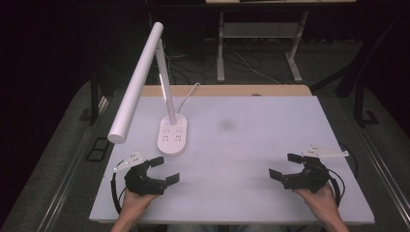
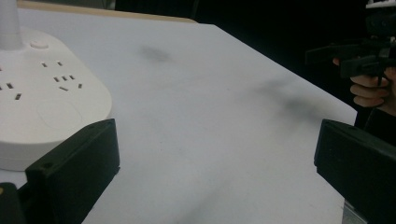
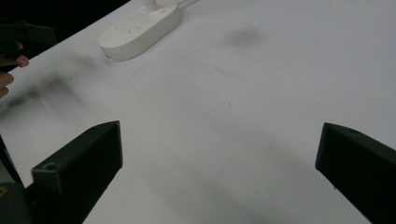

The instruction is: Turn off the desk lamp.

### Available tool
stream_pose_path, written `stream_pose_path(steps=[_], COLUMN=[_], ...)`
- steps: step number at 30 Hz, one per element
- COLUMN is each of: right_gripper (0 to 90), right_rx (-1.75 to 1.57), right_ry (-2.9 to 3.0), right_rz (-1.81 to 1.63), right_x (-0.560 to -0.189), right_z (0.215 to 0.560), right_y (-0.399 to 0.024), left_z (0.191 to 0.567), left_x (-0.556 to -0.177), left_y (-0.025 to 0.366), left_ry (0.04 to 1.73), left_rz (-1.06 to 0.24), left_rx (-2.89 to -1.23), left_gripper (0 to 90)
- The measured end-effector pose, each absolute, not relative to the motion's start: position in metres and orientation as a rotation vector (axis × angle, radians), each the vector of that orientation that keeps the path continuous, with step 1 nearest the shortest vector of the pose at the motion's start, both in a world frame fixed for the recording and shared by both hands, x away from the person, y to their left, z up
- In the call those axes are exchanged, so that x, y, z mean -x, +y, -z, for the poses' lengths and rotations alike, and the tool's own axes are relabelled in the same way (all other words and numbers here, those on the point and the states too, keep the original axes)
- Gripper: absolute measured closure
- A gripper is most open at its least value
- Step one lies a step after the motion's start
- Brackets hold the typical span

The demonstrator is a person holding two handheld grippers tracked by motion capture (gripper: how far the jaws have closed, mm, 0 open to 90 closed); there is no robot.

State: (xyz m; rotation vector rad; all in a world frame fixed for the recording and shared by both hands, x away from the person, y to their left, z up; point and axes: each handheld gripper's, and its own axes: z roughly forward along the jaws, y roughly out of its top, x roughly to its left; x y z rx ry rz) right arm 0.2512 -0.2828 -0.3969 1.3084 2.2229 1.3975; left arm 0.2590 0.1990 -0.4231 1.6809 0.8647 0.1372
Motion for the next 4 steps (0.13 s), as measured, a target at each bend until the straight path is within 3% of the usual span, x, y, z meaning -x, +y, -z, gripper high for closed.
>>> stream_pose_path(steps=[4], right_gripper=[0.7], right_rx=[-1.335], right_ry=[2.202], right_rz=[-1.393], right_x=[-0.2435], right_z=[0.4044], right_y=[-0.291], left_z=[0.4232], left_x=[-0.2597], left_y=[0.198], left_ry=[0.867], left_rz=[-0.138], left_rx=[-1.679], left_gripper=[0.0])
